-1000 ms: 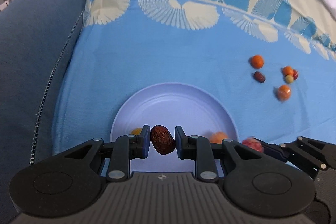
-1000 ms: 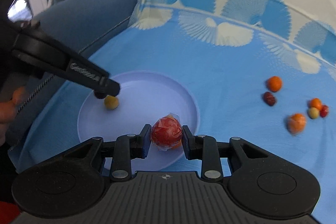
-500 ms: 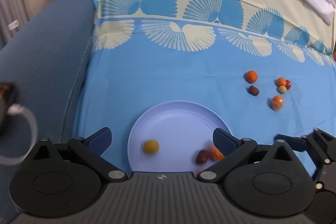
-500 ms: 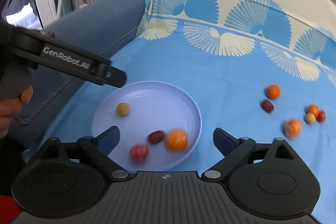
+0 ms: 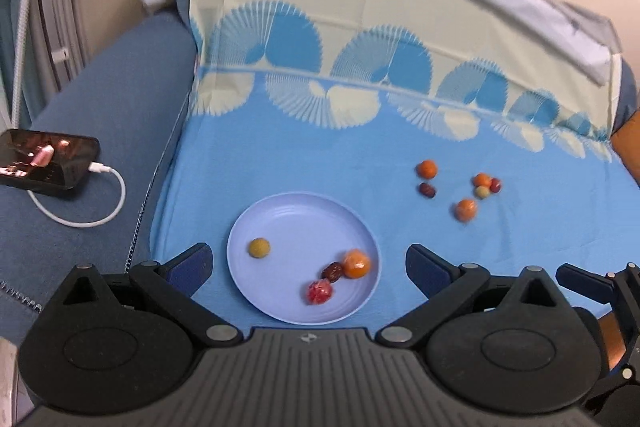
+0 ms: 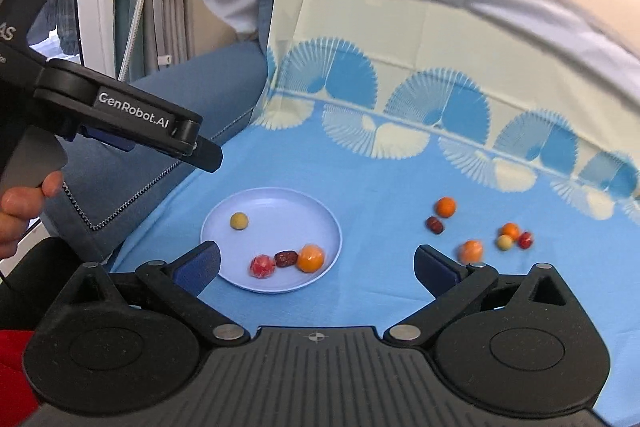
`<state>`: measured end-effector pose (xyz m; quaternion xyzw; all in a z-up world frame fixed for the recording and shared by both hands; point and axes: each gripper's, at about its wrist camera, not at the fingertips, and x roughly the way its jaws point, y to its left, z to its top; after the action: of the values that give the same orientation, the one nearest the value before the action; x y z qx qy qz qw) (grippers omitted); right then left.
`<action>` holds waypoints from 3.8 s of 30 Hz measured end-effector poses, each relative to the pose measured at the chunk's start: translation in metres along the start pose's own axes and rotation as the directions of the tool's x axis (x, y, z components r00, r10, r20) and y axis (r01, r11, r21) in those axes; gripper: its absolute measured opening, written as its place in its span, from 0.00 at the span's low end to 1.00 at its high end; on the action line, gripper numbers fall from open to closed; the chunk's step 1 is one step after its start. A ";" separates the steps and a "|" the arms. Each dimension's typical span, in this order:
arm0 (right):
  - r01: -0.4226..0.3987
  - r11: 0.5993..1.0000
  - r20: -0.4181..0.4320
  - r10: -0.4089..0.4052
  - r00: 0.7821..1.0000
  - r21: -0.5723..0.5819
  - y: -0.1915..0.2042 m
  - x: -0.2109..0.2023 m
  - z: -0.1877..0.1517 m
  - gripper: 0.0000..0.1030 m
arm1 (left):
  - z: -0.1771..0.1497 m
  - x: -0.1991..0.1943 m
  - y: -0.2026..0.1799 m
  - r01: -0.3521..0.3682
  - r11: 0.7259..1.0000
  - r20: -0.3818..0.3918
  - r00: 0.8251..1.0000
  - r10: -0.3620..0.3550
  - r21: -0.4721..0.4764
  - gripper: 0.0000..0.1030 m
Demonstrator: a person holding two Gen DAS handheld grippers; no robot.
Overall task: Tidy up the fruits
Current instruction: 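Open both tools to release the date and plum onto the plate, then withdraw both open tools from the plate toward the remaining fruits, then grasp a mandarin with the left tool while the right tool grasps a red plum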
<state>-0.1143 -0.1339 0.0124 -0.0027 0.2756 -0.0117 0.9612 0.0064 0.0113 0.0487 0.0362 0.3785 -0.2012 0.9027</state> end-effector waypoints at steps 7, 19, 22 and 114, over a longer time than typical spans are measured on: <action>0.027 1.000 0.050 -0.027 0.998 0.007 0.003 -0.028 -0.009 0.99 | -0.019 -0.032 -0.014 0.009 0.999 0.025 1.000 -0.010 0.047 1.00; 0.040 0.999 0.092 -0.039 0.995 -0.004 0.008 -0.050 -0.015 0.99 | -0.026 -0.057 -0.019 0.007 0.999 0.073 0.997 -0.010 0.047 1.00; 0.041 0.999 0.094 -0.041 0.995 -0.003 0.008 -0.052 -0.016 0.99 | -0.027 -0.061 -0.021 0.009 0.999 0.078 0.997 -0.012 0.046 1.00; 0.292 0.843 0.018 -0.336 0.942 0.451 -0.320 0.147 -0.046 0.28 | 0.043 0.224 -0.202 0.130 0.955 -0.245 0.967 -0.064 0.266 0.40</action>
<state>-0.0202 -0.4575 -0.1006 0.1700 0.2149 -0.2312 0.9335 0.0978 -0.2583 -0.0595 0.1680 0.4512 -0.2914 0.8266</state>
